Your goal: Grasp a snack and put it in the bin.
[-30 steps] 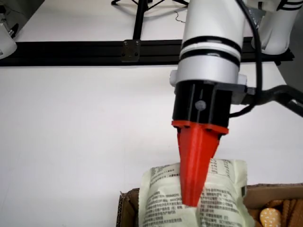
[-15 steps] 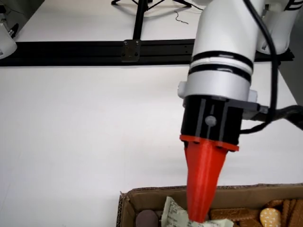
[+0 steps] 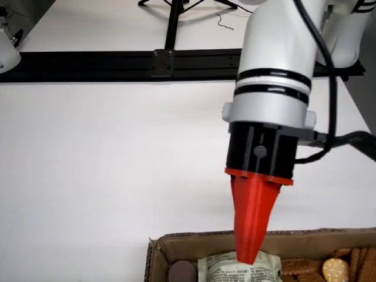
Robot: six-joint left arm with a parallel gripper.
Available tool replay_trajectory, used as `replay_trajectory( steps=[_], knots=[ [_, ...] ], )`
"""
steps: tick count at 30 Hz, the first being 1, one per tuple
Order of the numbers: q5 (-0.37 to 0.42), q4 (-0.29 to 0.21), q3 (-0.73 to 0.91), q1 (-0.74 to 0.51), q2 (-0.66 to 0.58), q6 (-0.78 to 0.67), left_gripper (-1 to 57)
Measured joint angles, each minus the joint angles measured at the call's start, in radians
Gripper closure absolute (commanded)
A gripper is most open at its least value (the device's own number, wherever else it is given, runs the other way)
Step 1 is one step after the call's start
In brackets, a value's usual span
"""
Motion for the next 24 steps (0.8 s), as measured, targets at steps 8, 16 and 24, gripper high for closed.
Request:
replay_trajectory(
  steps=[8, 16, 24],
  knots=[
    [0.075, -0.003, -0.024, -0.028, 0.005, 0.031, 50.8],
    [0.150, -0.003, -0.068, -0.068, 0.005, 0.071, 55.7],
    [0.208, -0.001, -0.081, -0.130, -0.009, 0.114, 56.8]
  ],
)
